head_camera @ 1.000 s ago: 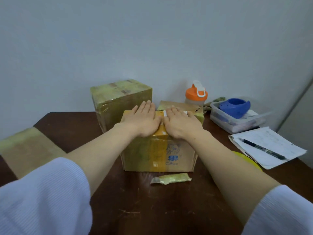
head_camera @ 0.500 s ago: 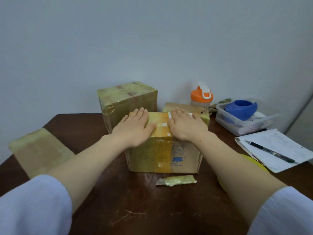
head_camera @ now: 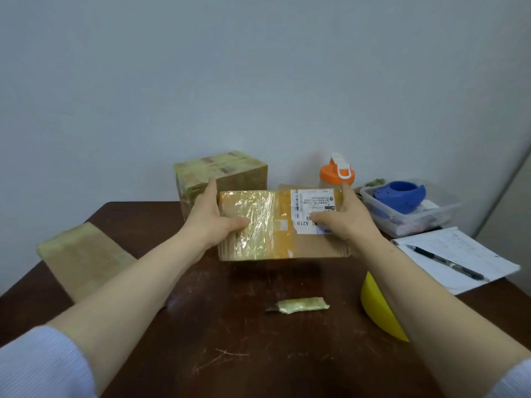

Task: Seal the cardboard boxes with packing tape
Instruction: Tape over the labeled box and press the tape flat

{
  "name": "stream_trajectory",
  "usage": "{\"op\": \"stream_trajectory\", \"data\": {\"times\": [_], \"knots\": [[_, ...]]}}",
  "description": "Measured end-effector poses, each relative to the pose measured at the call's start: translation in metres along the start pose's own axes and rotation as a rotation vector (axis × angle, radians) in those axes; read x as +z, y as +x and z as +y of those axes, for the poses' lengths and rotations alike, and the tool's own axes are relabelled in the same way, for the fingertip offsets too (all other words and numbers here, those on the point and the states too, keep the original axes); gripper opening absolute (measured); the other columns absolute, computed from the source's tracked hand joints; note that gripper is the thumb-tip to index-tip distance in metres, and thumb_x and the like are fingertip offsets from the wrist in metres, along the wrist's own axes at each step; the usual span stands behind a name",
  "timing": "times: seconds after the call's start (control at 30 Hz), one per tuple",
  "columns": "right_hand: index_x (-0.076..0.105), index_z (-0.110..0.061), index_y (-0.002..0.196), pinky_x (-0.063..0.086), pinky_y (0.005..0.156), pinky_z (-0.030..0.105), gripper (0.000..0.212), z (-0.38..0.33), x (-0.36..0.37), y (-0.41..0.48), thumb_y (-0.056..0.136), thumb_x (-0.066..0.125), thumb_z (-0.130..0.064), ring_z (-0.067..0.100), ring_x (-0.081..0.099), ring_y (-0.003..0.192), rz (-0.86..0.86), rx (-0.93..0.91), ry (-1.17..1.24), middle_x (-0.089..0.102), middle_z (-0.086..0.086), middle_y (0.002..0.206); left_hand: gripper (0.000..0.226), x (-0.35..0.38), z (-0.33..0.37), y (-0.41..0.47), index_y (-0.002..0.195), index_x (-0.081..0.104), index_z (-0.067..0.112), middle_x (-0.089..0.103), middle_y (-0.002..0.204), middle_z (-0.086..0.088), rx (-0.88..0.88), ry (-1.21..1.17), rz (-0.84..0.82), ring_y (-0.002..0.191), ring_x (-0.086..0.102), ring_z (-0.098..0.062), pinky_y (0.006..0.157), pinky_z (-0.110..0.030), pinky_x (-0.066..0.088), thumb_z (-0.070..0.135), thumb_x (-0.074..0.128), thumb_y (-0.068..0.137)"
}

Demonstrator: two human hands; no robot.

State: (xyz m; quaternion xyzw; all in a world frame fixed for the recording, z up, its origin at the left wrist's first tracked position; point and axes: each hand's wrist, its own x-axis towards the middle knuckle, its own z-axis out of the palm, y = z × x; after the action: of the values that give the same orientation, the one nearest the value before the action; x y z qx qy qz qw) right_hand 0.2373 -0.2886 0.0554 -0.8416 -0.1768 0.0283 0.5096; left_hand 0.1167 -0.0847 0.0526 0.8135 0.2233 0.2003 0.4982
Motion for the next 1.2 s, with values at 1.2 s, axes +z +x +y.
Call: {"op": "stream_trajectory", "data": {"times": [1.2], "knots": [[0.029,-0.014,0.148,0.010,0.115,0.032,0.052,0.024,0.067,-0.024,0.101,0.015,-0.032,0.011,0.019,0.143,-0.034,-0.392,-0.904,0.025,0.000,0.156,0.065,0.070,-0.012,0.046,0.150,-0.006,0.008,-0.012,0.158,-0.009,0.150,0.977,-0.269,0.146,-0.010,-0.020,0.116,-0.034,-0.006,0.047,0.011,0.100]]}}
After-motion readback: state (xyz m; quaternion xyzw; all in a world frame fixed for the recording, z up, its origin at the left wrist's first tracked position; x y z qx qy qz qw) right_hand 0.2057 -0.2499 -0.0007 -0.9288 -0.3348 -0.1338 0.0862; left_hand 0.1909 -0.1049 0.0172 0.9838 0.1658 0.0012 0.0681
